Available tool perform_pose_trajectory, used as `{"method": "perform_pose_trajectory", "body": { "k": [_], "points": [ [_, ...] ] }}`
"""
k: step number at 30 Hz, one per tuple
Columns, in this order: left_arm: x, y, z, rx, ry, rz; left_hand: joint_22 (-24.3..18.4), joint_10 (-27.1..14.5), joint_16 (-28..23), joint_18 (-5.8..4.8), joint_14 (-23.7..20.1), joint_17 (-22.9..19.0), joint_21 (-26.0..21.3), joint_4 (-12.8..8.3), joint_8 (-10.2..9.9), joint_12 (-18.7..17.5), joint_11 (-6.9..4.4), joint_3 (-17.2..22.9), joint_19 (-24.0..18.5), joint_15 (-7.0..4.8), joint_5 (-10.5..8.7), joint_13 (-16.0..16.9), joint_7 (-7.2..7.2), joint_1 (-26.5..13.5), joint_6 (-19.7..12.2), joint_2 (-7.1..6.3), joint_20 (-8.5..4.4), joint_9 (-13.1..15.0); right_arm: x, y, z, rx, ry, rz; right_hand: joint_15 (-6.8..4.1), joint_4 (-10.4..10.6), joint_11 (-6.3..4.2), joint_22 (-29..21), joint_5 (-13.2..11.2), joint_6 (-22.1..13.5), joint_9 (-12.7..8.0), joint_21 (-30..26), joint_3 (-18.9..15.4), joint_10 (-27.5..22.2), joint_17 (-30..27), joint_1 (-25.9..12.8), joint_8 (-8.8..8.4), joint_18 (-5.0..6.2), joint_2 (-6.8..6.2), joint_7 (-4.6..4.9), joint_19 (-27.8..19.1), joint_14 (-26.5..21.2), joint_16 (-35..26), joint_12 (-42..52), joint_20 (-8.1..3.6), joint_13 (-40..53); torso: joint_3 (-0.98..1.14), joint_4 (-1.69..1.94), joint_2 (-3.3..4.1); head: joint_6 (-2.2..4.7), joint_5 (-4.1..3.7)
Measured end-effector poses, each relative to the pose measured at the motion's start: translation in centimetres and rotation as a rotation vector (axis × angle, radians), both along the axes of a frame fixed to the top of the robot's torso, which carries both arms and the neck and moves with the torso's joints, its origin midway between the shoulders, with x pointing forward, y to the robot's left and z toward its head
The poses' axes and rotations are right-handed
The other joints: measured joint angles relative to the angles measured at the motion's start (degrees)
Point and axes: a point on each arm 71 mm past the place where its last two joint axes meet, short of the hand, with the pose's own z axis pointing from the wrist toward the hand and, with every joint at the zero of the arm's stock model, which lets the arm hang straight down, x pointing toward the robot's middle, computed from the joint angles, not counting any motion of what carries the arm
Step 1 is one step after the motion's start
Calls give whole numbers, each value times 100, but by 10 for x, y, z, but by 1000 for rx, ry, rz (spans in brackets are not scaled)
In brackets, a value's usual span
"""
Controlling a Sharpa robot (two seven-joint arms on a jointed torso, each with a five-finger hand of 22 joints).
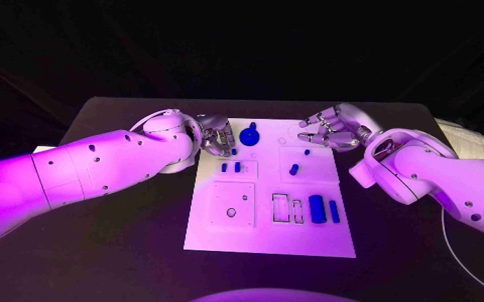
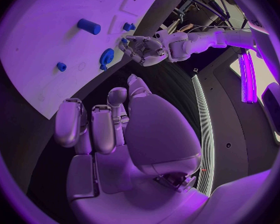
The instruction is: Assemble the parts on the task board
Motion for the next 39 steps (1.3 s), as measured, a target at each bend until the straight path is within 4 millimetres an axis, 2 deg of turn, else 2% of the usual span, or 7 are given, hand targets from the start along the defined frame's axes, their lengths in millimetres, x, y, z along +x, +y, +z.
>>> {"method": "perform_pose_trajectory", "body": {
  "k": [5, 11, 13, 17, 23, 24, 39],
  "points": [
    [-1, 14, 1, -9, 9, 24, -111, -90, -66, 1, 0, -100, -180, -25, 0, -59, 29, 25, -54, 0, 0, -21, 0, 7, 0, 3, 54, -8, 4, -7, -2, -25, -9, -15, 0, -125, 41, -450, -195, 22, 18, -299, 258, -843, -556, 518, 26, 161, 152, -33, -332, 0, -476, -1617, 4, -1232, 1, -3, -1, 3, -9],
    [-4, 32, 8, -187, 11, 54, -233, 313, -278, 1, -18, -475, -384, -351, 196, 235, -38, 423, -181, -10, 332, 100, -2, 418, 337, 85, 28, 31, 8, -20, -4, -127, -57, -19, 72, -238, 120, -706, -470, 261, 43, -468, 803, -1023, -842, 989, 64, 162, 16, 20, -446, 10, -754, -2950, 77, -2573, 0, 3, -9, 42, -55],
    [-5, 35, 12, -276, 10, 63, -522, 310, -536, 22, -220, -898, -792, -376, 200, 282, -36, 474, -391, -2, 379, 125, -8, 418, 343, 85, 14, 26, 9, -21, -4, -166, -77, -11, 72, -243, 155, -722, -533, 362, 50, -496, 930, -966, -867, 1033, 67, 162, -27, 19, -446, 10, -777, -3186, 77, -2853, 1, 5, -10, 57, -74],
    [-8, 40, 21, -572, 33, 100, -1238, 164, -1248, 231, -761, -1996, -1864, -269, 200, 372, 1, 367, -969, 32, 379, 181, 11, 197, 363, 162, 41, -2, 8, -17, -3, -296, -145, 28, 72, -211, 137, -732, -831, 609, 69, -496, 1168, -751, -879, 984, 90, 163, -145, 11, -446, 10, -798, -3535, 77, -3350, 3, 7, -9, 84, -127],
    [-14, 47, 30, -982, 117, 188, -1758, -20, -1716, 336, -1142, -2697, -2642, -251, 199, 499, 19, 58, -1387, 70, 379, 238, 66, 99, 305, 205, 73, -28, 6, -5, -3, -491, -240, 77, 72, -109, 117, -702, -987, 690, 68, -496, 1396, -693, -855, 863, 82, 163, -329, -30, -446, 10, -798, -3786, 77, -3796, 0, 4, -5, 109, -177],
    [-15, 48, 30, -1027, 128, 202, -1807, -19, -1751, 400, -1174, -2756, -2719, -253, 221, 524, 20, 10, -1415, 66, 379, 246, 73, 99, 298, 205, 83, -28, 6, -4, -4, -515, -250, 81, 72, -102, 117, -692, -1012, 691, 68, -496, 1437, -693, -847, 863, 59, 163, -329, -31, -434, 10, -798, -3819, 90, -3864, -3, 8, -4, 115, -193],
    [-15, 68, 32, -1309, 177, 330, -1972, -59, -1812, 403, -1226, -2926, -2949, -286, 227, 585, 19, -94, -1464, 64, 379, 274, 72, 100, 297, 205, 91, -33, 8, 15, -19, -723, -282, 125, 71, -88, 148, -573, -1100, 695, 18, -468, 1894, -665, -775, 757, 17, 163, -492, -34, -330, 10, -798, -3959, 88, -4532, -4, 14, -2, 112, -202]
  ]
}}
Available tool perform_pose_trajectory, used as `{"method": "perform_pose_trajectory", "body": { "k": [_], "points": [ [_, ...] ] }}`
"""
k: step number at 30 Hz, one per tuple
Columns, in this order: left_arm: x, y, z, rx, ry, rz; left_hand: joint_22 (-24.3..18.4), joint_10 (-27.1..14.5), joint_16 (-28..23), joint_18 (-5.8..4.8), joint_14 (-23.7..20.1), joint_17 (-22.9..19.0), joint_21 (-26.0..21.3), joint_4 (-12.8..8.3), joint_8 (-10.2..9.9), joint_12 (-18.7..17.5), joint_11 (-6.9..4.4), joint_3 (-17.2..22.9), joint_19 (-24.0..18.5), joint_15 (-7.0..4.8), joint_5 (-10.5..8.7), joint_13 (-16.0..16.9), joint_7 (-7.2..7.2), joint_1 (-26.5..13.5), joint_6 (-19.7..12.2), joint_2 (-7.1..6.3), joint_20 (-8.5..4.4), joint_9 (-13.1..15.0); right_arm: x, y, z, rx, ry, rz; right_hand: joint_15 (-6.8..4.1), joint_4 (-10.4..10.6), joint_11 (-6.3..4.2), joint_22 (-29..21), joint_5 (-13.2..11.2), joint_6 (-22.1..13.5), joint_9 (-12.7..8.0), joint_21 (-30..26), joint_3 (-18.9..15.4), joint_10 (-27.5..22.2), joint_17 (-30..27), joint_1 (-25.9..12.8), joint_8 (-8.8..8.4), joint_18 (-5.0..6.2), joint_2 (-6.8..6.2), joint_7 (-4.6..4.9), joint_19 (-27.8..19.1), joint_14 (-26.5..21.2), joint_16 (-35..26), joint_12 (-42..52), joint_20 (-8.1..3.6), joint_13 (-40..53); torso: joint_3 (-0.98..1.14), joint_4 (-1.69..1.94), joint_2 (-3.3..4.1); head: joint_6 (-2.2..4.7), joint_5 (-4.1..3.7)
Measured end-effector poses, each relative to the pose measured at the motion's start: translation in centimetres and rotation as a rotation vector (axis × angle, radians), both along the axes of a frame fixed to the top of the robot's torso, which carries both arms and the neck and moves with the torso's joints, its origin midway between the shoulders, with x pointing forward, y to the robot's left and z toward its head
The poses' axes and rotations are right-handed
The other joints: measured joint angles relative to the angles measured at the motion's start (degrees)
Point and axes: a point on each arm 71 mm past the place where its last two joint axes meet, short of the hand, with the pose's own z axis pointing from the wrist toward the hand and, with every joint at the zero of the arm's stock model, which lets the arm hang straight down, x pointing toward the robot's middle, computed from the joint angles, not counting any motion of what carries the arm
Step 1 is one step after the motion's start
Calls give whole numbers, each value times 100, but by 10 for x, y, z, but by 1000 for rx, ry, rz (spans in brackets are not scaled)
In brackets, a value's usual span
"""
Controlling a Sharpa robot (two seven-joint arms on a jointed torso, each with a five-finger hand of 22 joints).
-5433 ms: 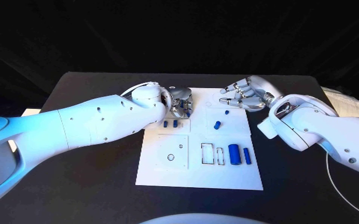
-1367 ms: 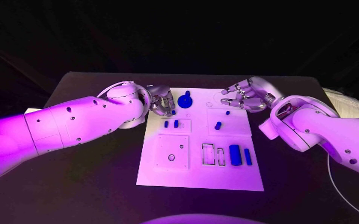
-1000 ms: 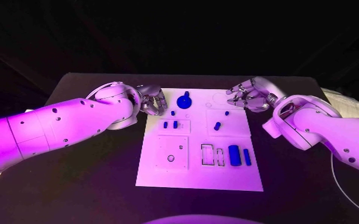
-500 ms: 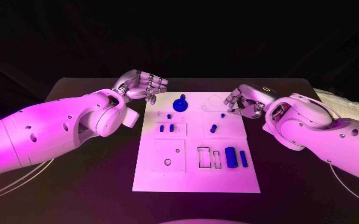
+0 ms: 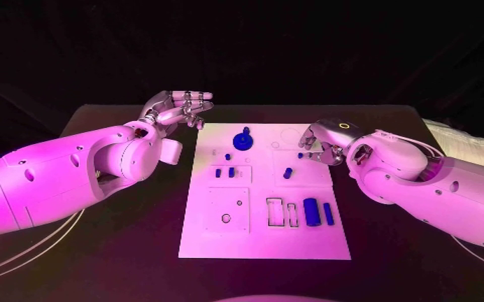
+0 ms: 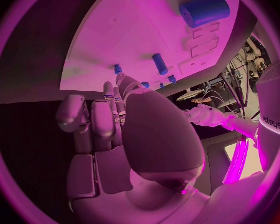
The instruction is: Assemble the parts on the task board
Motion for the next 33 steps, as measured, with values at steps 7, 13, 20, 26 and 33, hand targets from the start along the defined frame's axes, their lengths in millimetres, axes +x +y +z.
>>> {"method": "perform_pose_trajectory", "body": {
  "k": [7, 13, 20, 26, 33],
  "points": [
    [1, 3, -1, -19, 7, 13, -25, 0, -38, 0, -3, -24, -29, 12, 21, 0, 0, -11, -26, -4, 0, 1, 0, 0, 0, 0, -6, 0, 1, 4, -7, -40, 20, 1, 0, 2, 21, 0, 0, 0, -3, 0, 63, -20, -1, -23, 0, 0, -23, -1, 20, 0, 0, 0, -20, -78, 4, -1, 5, -27, 6],
    [1, 4, -1, -25, 11, 17, -39, -20, -39, 0, -23, -40, -48, -3, 21, 27, 20, -37, -41, 16, 0, 4, -1, 0, 0, 0, 0, -7, 3, 7, -11, -54, 27, 2, 0, -22, 21, 13, -31, 0, -9, 0, 131, -20, -1, -23, 0, 1, -23, -1, 20, 0, 0, 0, -20, -142, 8, -5, 5, -46, 16],
    [1, 3, -1, -30, 14, 17, -54, -20, -39, 0, -23, -55, -58, -6, 21, 27, 20, -41, -41, 16, 0, 9, 10, 0, -11, 0, 0, -6, 6, 9, -13, -57, 27, -1, 0, -19, 21, 22, -54, 0, -14, 0, 186, -20, -1, -23, 0, 0, -23, -1, 20, 0, 0, 0, -20, -194, 8, -8, 4, -57, 19],
    [0, 3, -1, -32, 16, 16, -62, -21, -39, 0, -23, -66, -86, -6, 21, 27, 20, -41, -41, 17, 0, 9, 19, 0, -21, 0, 0, -9, 8, 11, -14, -58, 29, -2, 0, -47, 20, 39, -110, -1, -15, 0, 297, -20, 23, -23, 0, 0, -23, -1, 33, 0, 1, 0, -8, -269, 8, -8, 1, -68, 19],
    [0, 2, -1, -33, 18, 13, -70, -40, -39, 0, -23, -71, -86, -22, 21, 51, 40, -56, -40, 17, 0, 15, 19, 0, -21, 0, 0, -11, 10, 13, -15, -61, 35, -2, -1, -142, -12, 162, -254, 125, -2, 83, 516, 114, 107, -62, 0, 0, 18, -23, 124, 0, 75, 24, -21, -381, 5, -7, 1, -80, 16]
  ]
}}
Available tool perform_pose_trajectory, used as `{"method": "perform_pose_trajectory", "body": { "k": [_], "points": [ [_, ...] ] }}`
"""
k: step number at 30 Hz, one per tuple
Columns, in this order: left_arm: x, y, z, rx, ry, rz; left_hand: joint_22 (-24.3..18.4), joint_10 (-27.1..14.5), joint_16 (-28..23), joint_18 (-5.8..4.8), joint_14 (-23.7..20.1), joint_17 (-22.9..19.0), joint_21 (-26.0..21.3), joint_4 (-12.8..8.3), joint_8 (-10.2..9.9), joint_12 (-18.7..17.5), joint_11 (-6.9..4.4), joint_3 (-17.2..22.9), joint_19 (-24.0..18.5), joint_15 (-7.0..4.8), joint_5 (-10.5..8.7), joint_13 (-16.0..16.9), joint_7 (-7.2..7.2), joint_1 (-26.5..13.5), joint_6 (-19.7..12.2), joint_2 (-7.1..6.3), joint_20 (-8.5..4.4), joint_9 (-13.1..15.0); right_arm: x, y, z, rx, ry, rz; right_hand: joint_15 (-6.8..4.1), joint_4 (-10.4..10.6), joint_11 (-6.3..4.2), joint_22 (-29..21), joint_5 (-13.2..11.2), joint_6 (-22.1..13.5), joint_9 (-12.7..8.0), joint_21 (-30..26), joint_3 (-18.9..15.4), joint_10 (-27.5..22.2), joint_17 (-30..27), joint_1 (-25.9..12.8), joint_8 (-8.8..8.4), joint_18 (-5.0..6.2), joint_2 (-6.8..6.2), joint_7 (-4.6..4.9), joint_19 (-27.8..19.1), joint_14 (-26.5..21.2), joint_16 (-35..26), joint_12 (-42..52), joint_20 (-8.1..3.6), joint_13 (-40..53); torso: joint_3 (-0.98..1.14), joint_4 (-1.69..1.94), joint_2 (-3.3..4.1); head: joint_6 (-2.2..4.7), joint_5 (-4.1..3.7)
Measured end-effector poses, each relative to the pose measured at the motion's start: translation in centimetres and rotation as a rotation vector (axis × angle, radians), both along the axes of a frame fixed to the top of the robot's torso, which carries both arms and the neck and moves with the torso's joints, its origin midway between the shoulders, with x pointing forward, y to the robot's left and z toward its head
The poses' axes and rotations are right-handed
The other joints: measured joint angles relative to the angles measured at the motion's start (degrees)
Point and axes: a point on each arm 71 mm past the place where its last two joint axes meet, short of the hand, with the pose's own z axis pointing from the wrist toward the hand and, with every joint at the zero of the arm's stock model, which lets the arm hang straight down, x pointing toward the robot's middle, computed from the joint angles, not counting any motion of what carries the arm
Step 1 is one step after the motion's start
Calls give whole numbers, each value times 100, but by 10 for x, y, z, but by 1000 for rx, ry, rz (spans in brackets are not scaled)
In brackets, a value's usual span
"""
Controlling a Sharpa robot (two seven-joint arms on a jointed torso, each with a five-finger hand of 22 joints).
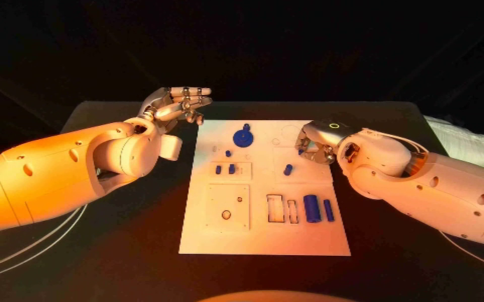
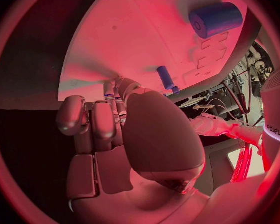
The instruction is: Assemble the parts on the task board
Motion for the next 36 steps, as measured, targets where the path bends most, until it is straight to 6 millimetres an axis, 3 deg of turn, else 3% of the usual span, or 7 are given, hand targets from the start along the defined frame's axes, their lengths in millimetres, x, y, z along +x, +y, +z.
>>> {"method": "perform_pose_trajectory", "body": {
  "k": [4, 12, 36],
  "points": [
    [0, 0, 0, -1, 1, -1, 0, -1, 0, 1, 0, -8, 0, 0, 0, 0, 1, 0, 0, 0, 0, 5, 0, 0, 0, 0, 0, 0, 1, 1, 0, -4, 4, 2, 0, -92, -28, 80, -156, 88, 22, 51, 127, 110, 31, -36, 1, 0, 39, -25, 41, 0, 26, 14, 0, -62, -1, -2, 0, -9, 8],
    [-1, -1, 0, -1, 8, -2, -11, -22, -22, 0, 0, -16, -27, -16, 0, 31, -19, -16, 0, 0, 0, 5, 0, 23, 0, 23, 0, 0, 2, 3, 0, -8, 9, 5, 0, -247, -62, 333, -169, 247, 55, 231, 281, 308, -7, -62, 55, 0, 94, -43, 204, 0, 26, 26, -20, -117, 1, -2, -1, -25, 9],
    [-1, 1, -2, -4, 29, 1, -44, -42, -22, 0, -14, -46, -61, -32, 20, 64, 1, -32, 0, -14, 0, 15, 11, 45, -30, 45, 0, -5, -7, -1, 6, 52, -39, -22, 0, -282, -62, 539, -236, 240, 95, 345, 352, 347, -13, -197, 20, 0, 163, -40, 318, 0, 46, 28, -30, -186, 2, -1, -7, -42, 12]
  ]
}}
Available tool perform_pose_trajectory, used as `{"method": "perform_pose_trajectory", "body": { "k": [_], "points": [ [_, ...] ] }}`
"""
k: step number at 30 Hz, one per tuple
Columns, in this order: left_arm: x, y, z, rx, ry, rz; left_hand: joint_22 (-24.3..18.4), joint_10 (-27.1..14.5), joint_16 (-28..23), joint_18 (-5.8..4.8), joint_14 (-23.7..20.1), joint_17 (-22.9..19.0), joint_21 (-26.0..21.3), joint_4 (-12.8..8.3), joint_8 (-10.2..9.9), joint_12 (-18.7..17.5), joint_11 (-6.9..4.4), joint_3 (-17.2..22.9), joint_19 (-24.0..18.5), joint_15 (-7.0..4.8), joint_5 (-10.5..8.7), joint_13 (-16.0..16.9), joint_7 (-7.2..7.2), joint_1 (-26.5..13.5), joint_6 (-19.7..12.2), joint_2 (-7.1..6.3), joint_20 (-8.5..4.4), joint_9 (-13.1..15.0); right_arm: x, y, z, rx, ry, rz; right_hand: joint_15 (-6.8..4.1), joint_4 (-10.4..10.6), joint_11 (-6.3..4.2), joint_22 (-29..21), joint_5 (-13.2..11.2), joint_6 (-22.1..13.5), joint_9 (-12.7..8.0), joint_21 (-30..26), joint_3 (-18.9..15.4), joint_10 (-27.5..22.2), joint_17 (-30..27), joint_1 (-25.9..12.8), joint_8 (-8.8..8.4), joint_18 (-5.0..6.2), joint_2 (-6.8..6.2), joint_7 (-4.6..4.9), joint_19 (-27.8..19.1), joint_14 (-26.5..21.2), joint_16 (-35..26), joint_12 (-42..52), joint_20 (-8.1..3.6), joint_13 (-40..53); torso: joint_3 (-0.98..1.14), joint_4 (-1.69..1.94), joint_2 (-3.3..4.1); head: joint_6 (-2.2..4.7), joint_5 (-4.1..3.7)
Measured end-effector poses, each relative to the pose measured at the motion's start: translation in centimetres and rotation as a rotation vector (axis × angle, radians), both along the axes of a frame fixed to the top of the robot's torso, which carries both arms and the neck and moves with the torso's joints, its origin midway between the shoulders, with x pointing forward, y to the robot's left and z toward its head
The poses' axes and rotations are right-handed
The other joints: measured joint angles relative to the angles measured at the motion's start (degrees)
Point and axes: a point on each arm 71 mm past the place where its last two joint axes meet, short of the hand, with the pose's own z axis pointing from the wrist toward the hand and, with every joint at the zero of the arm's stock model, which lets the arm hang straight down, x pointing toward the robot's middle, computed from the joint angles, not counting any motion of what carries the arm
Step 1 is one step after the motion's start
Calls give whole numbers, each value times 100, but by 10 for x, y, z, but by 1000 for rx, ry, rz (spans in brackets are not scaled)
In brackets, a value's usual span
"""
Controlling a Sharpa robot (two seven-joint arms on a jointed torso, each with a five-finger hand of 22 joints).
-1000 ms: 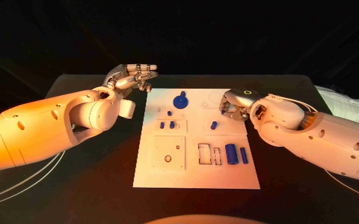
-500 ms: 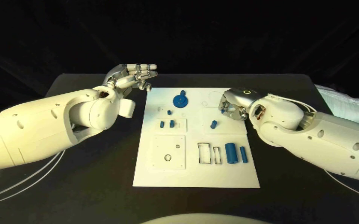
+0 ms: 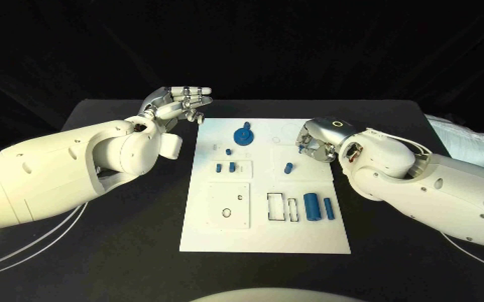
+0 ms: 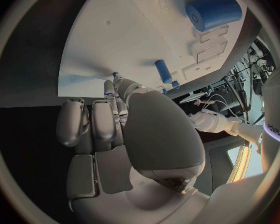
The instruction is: Assemble the parts on the task board
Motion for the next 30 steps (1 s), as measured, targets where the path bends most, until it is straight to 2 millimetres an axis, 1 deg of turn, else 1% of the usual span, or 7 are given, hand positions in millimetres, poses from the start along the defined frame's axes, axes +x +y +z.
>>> {"method": "perform_pose_trajectory", "body": {
  "k": [3, 8, 12, 15, 23, 27, 30],
  "points": [
    [0, 0, 0, 1, 2, 1, 0, 0, 0, -1, -7, 0, 0, 0, 0, 0, 0, 0, 0, -6, 0, 0, 0, 0, 0, 0, 0, 0, -2, -2, 6, 15, -11, -2, 0, 0, 0, 12, -32, 3, 0, 34, 0, 0, 0, -30, -4, 0, -30, 5, 19, 0, 0, 0, 19, -8, -3, -4, -2, -3, 1],
    [0, 1, 0, 1, 5, 0, -22, 0, -11, 0, -39, -31, -44, -16, 0, 0, 0, -16, 0, 6, 0, 5, 0, 23, 0, 23, 0, -6, -7, -1, 15, 41, -20, 7, 0, -13, 0, 22, -43, 37, -1, 37, 13, 0, 0, -38, -6, 0, -22, 9, 19, 0, 22, 0, 19, -15, -4, -4, -3, -4, -5],
    [0, 1, -1, 1, 7, 0, -25, 0, -26, 0, -39, -33, -44, -16, 0, 0, 0, -16, 0, 5, 0, 5, 0, 23, 0, 23, 0, -6, -15, 8, 22, 69, -23, 34, 0, -15, 0, 24, -44, 37, -4, 37, 15, 0, 0, -53, 6, 0, -7, 9, 19, 0, 22, 0, 19, -21, -4, -2, -3, 1, -4],
    [0, 1, -1, 1, 8, -1, -25, 0, -26, 0, -39, -33, -44, -16, 0, 0, 0, -16, 0, 6, 0, 5, 0, 23, 0, 23, 0, -6, -23, 19, 27, 94, -23, 66, 0, -15, 0, 23, -44, 37, -4, 37, 15, 0, 0, -54, 12, 0, -6, 8, 19, 0, 22, 0, 19, -21, -4, -1, -3, 2, 24],
    [0, -1, -1, 0, 11, -6, -38, -20, -26, 0, -40, -47, -67, -16, 0, 0, 20, -15, -21, 7, 0, 4, 20, 23, -21, 23, 21, -6, -50, 64, 32, 172, -7, 183, 0, -32, 0, 28, -55, 35, -2, 37, 31, 0, 0, -53, 11, 0, -7, 9, 18, 0, 22, -23, 20, -33, -8, 3, -2, -36, 144],
    [0, -2, -1, -1, 12, -9, -38, -20, -26, -1, -40, -47, -67, -15, 0, 0, 20, -15, -20, 7, 0, 4, 20, 23, -21, 23, 21, -6, -60, 84, 29, 200, 10, 229, 0, -50, 0, 33, -62, 35, 1, 37, 48, 0, 0, -53, 11, 0, -7, 8, 18, 0, 22, -23, 20, -38, -11, 5, -1, -81, 250],
    [0, -3, -1, -2, 12, -10, -38, -20, -26, -1, -40, -47, -67, -16, 0, 0, 20, -15, -21, 7, 0, 4, 20, 23, -21, 23, 21, -6, -67, 96, 21, 214, 33, 255, 0, -50, 0, 33, -62, 35, 1, 37, 48, 0, 1, -52, 9, 0, -8, 8, 18, 0, 22, -22, 20, -38, -12, 4, 0, -120, 343]
  ]
}}
